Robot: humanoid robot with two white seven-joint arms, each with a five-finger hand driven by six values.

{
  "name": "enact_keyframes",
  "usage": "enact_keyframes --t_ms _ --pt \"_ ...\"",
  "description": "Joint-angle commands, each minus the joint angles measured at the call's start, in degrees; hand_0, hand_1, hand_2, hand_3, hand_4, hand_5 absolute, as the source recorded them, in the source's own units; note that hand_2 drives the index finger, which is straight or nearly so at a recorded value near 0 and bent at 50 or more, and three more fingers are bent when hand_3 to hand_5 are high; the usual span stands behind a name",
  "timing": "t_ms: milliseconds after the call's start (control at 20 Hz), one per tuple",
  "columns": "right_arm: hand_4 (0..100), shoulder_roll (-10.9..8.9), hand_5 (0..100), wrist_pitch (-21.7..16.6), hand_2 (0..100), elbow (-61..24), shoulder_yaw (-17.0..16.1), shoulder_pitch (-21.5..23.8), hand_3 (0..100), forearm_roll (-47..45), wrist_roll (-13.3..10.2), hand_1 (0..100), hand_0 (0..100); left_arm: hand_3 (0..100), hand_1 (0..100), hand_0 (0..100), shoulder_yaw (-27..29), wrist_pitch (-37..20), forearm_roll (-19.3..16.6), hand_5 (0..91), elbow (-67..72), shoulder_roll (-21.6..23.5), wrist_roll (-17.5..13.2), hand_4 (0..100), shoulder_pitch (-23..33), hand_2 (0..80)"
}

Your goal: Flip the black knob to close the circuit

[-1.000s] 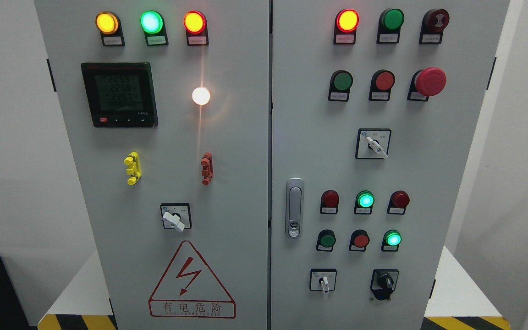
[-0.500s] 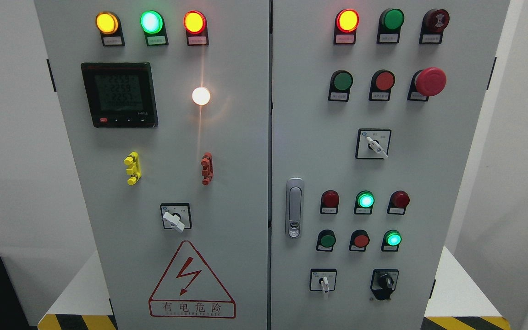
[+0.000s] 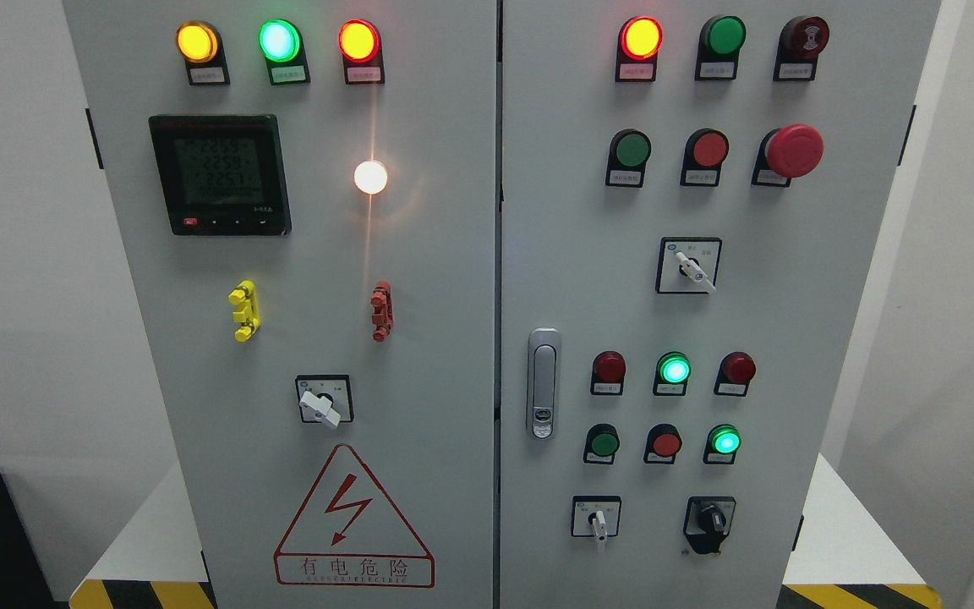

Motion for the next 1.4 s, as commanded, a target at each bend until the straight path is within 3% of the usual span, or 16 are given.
enact_keyframes --t_ms 0,100,150,200,450,500,700,900,1000,1350 --pt "26 -0.5 0 0.1 22 -24.8 -5.8 -0.3 31 14.7 1.8 22 2 0 56 12 0.0 0.0 0.0 0.0 0.0 0.0 0.0 0 0.0 0.0" --pt "39 -0.5 19 0.1 37 -29.1 -6.2 -0.3 49 17.4 2.2 21 0 0 56 12 0.0 0.0 0.0 0.0 0.0 0.0 0.0 0 0.0 0.0" --pt "41 -0.33 23 -0.1 40 -31.3 -6.4 -0.3 53 18.4 2.2 21 0 0 56 12 0.0 0.0 0.0 0.0 0.0 0.0 0.0 0 0.0 0.0" --pt "46 -0.33 28 -0.2 47 -33.4 -6.5 -0.3 63 19.6 2.2 21 0 0 56 12 0.0 0.0 0.0 0.0 0.0 0.0 0.0 0 0.0 0.0" --pt "60 0.02 44 0.0 64 -44.3 -7.3 -0.3 74 23.7 5.7 21 0 0 56 12 0.0 0.0 0.0 0.0 0.0 0.0 0.0 0 0.0 0.0" --pt "67 0.02 54 0.1 69 -46.2 -7.3 -0.4 77 24.7 5.9 21 0 0 56 12 0.0 0.0 0.0 0.0 0.0 0.0 0.0 0 0.0 0.0" --pt "77 0.2 71 0.2 80 -51.4 -8.8 -1.0 88 31.1 6.0 26 0 0 56 12 0.0 0.0 0.0 0.0 0.0 0.0 0.0 0 0.0 0.0" --pt "84 0.9 80 1.6 86 -55.7 -8.9 -2.4 96 36.0 6.1 21 0 0 56 12 0.0 0.0 0.0 0.0 0.0 0.0 0.0 0 0.0 0.0" --pt "87 1.43 85 3.2 89 -56.5 -8.9 -4.6 99 37.4 7.3 18 0 0 56 12 0.0 0.0 0.0 0.0 0.0 0.0 0.0 0 0.0 0.0" --pt "92 1.96 89 6.6 91 -57.9 -8.9 -9.6 100 41.0 9.4 11 0 0 56 12 0.0 0.0 0.0 0.0 0.0 0.0 0.0 0 0.0 0.0"
